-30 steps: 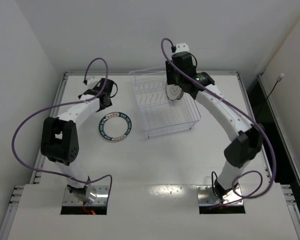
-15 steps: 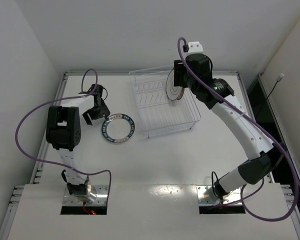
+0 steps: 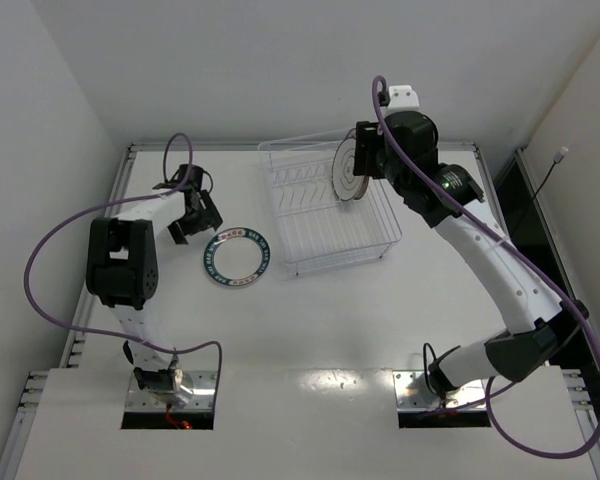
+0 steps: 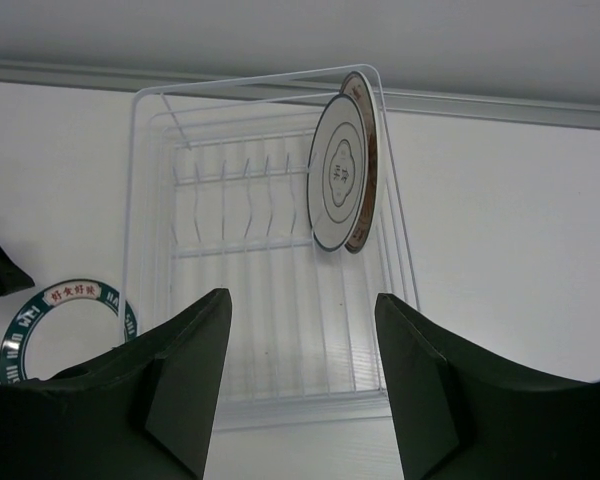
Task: Load the plates into the dish rack
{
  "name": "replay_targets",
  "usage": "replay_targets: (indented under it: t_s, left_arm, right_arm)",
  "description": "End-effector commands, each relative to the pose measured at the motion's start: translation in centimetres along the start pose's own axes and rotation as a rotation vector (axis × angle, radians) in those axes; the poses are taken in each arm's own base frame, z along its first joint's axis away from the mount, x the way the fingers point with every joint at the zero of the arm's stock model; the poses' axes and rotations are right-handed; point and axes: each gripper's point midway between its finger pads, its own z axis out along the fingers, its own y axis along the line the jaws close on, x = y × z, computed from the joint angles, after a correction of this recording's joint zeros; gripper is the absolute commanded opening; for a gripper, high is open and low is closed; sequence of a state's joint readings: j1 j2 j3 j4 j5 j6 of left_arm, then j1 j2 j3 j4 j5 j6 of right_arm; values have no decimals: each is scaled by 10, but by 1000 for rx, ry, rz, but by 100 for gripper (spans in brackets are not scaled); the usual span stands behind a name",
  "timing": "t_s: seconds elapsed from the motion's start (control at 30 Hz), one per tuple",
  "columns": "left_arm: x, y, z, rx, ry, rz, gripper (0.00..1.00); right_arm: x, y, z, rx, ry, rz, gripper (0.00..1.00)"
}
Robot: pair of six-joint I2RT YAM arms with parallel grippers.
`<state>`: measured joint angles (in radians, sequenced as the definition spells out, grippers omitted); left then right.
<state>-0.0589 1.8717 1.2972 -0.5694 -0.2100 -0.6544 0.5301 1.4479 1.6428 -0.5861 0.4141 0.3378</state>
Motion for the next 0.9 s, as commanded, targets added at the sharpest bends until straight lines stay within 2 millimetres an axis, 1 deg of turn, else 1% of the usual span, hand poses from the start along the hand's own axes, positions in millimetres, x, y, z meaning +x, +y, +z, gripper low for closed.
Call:
replay_targets:
  t_s: [0.0,0.03,0.1,0.13,0.17,0.2,0.23,0.27,0.3,0.33,0.37,0.43,0.47,0.5,0.57,0.6,0.63,0.7,0.73,0.8,0.83,0.87]
  left_arm:
    - [-23,8,-26,-14,-105,-20,78]
    - [-21,13,-28,-28,-114,-20,78]
    - [-23,9,-36,15,-137,-21,79]
    - [-20,7,-41,54,-153,-7,79]
    - [-14,3,-44,99,-142,-6,79]
    - [-4,5,-44,110,-129,7,79]
    - [-7,3,-51,133,-142,27,79]
    - [-2,-2,-52,170,-129,42,79]
    - [2,-1,-51,175,-116,44,79]
    - [2,-3,-52,192,-120,54,79]
    - [8,-7,-51,220,-101,58,79]
    - [15,-9,-46,226,-63,74,79]
    - [26,-9,-36,220,-16,81,79]
    - [26,-12,-33,229,-5,91,79]
    - [33,-14,-27,238,35,106,77]
    - [42,-12,-20,227,74,111,72]
    - [43,-12,-18,220,86,112,71]
    - [41,-12,-16,213,80,112,69]
    - [43,-11,-13,207,89,113,69]
    - [53,-6,-6,185,129,126,69]
    - [53,-10,-5,197,137,126,69]
    - [58,-8,1,186,157,128,69]
  right_arm:
    - [-8,0,-12,-20,-26,28,57]
    - [-11,1,-16,-31,-36,33,57]
    - [-9,0,-18,-31,-34,32,57]
    - [-12,-1,-21,-33,-43,35,57]
    - [-8,0,-20,-42,-32,32,57]
    - [-5,-1,-22,-42,-31,40,57]
    - [-8,0,-26,-52,-37,44,57]
    - [-5,-1,-28,-52,-35,42,57]
    - [-3,-1,-26,-52,-34,42,57]
    - [-6,-2,-29,-54,-43,46,57]
    - [-5,0,-30,-63,-41,46,57]
    - [-5,0,-30,-63,-41,46,57]
    - [-5,0,-30,-63,-41,46,57]
    - [-7,1,-32,-72,-41,46,57]
    - [-10,0,-35,-74,-49,49,57]
    - [-13,-1,-39,-76,-59,53,58]
    - [-13,-6,-41,-68,-64,57,59]
    - [-13,-7,-44,-69,-67,58,59]
    - [-15,-8,-47,-70,-75,62,59]
    - [-15,-9,-47,-61,-77,62,60]
    - [-15,-9,-47,-61,-77,62,60]
    - [-15,-9,-47,-61,-77,62,60]
